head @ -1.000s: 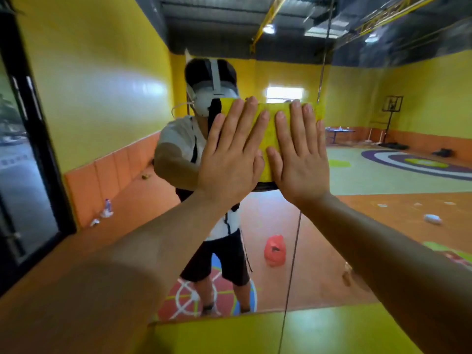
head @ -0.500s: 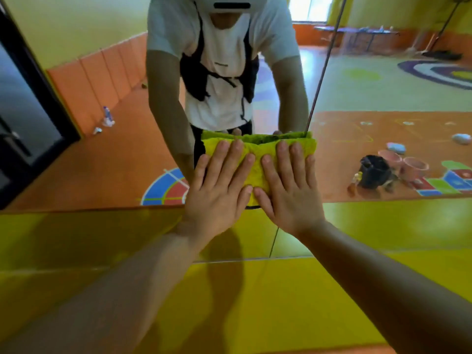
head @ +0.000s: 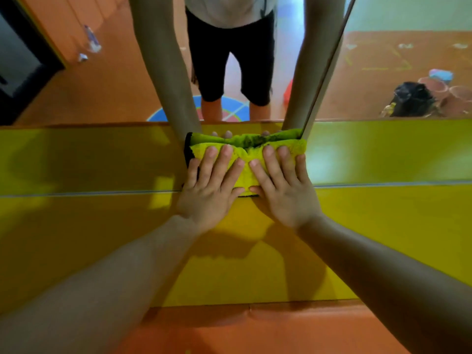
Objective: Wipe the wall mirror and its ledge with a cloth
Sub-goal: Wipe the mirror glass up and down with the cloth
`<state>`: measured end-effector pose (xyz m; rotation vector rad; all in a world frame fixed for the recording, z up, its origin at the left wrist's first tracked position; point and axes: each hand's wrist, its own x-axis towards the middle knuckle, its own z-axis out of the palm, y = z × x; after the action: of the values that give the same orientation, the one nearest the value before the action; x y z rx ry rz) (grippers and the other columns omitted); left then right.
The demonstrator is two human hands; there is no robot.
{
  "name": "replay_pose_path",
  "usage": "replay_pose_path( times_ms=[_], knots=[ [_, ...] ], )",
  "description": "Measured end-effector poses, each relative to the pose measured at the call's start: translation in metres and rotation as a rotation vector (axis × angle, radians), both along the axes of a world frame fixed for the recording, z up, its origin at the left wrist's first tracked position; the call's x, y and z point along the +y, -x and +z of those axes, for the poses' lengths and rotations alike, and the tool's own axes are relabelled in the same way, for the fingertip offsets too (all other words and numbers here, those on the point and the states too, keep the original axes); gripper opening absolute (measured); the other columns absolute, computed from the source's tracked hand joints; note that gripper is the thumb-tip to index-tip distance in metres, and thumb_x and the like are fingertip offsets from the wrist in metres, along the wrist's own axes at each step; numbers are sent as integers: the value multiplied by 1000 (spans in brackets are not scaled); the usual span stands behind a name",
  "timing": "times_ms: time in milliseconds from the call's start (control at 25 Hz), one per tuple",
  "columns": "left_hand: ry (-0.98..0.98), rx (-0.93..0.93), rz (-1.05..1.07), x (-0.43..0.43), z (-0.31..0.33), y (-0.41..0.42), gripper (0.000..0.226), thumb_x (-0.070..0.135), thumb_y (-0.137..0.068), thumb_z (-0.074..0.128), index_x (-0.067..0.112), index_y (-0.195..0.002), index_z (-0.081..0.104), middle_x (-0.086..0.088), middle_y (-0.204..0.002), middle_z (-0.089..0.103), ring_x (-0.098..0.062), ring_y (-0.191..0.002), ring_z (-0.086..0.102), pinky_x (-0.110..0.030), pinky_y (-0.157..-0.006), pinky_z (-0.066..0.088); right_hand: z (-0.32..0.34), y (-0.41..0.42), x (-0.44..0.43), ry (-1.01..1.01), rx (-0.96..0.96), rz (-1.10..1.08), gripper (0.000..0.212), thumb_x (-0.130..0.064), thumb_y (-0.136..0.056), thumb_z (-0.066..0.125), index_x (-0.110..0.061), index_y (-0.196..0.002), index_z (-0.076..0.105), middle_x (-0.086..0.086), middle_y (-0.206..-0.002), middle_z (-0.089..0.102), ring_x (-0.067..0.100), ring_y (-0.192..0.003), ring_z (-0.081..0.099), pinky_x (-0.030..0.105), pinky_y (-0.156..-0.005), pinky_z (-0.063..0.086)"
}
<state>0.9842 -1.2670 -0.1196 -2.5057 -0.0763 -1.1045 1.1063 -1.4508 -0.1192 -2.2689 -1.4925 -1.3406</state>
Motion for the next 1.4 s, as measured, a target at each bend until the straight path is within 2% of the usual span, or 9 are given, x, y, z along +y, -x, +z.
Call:
replay_pose_path(
  times_ms=[120, 240, 400, 640, 800, 960, 1040, 1240, 1400],
  knots=[
    [25, -4, 20, -7, -3, -3, 96, 59, -98, 51, 9, -163, 1, -20, -167, -21, -40, -155, -18, -55, -125, -8, 2, -1, -7, 16, 16, 21, 75, -49, -104, 53, -21, -163, 17, 7, -171, -8, 26, -158, -4, 49, -126, 7],
    [102, -7, 35, -21, -5, -9, 89, 57, -96, 51, 10, -158, 8, -22, -165, -25, -43, -153, -21, -59, -123, -6, 7, -3, -16, -2, 14, 60, 64, -40, -107, 53, -24, -161, 23, 2, -171, 5, 19, -158, 5, 43, -125, 15],
    [117, 5, 20, -55, -5, -26, 94, 53, -96, 52, 9, -162, 1, -23, -165, -24, -44, -153, -22, -60, -123, -8, 9, -17, -50, 2, 27, 44, 56, -33, -110, 43, -25, -161, 23, -2, -168, 18, 17, -158, 6, 41, -127, 12],
    [20, -22, -19, -91, 4, -57, 90, 50, -98, 46, 12, -163, -3, -17, -169, -18, -38, -156, -16, -55, -125, -13, 5, -38, -92, -3, 73, -38, 79, -46, -100, 57, -26, -164, 15, 1, -172, 3, 21, -158, 9, 47, -127, 11],
    [32, -68, -87, -96, 38, -64, 79, 51, -103, 38, 16, -164, 4, -8, -171, -11, -30, -158, -10, -49, -127, -10, 33, -52, -97, 3, 18, -25, 71, -41, -103, 48, -26, -164, 14, 2, -172, 3, 22, -158, 9, 48, -127, 10],
    [111, -73, -76, -111, 117, -72, 75, 53, -106, 30, 14, -164, 3, -11, -171, -11, -33, -158, -9, -51, -127, -10, 119, -60, -101, -106, 10, 12, 57, -41, -106, 45, -23, -159, 33, 5, -168, 24, 25, -155, 23, 52, -124, 21],
    [124, -107, -64, -121, 180, -79, 74, 52, -107, 29, 13, -164, 4, -13, -171, -7, -35, -158, -4, -53, -127, -5, 184, -68, -104, -155, -25, 23, 57, -41, -106, 42, -21, -158, 34, 7, -167, 26, 27, -155, 24, 54, -123, 22],
    [32, -221, -85, -131, 380, -98, 64, 45, -108, 29, 13, -163, 20, -11, -172, 10, -33, -158, 9, -54, -126, 12, 369, -89, -111, -246, -137, -14, 57, -41, -108, 35, -16, -160, 30, 9, -169, 19, 30, -156, 20, 54, -125, 19],
    [-20, -345, -73, -132, 553, -109, 60, 42, -109, 29, 15, -162, 24, -7, -172, 13, -28, -159, 11, -52, -126, 17, 538, -95, -106, -344, -195, -27, 56, -40, -109, 36, -14, -158, 32, 10, -169, 21, 28, -156, 19, 53, -124, 22]
  ],
)
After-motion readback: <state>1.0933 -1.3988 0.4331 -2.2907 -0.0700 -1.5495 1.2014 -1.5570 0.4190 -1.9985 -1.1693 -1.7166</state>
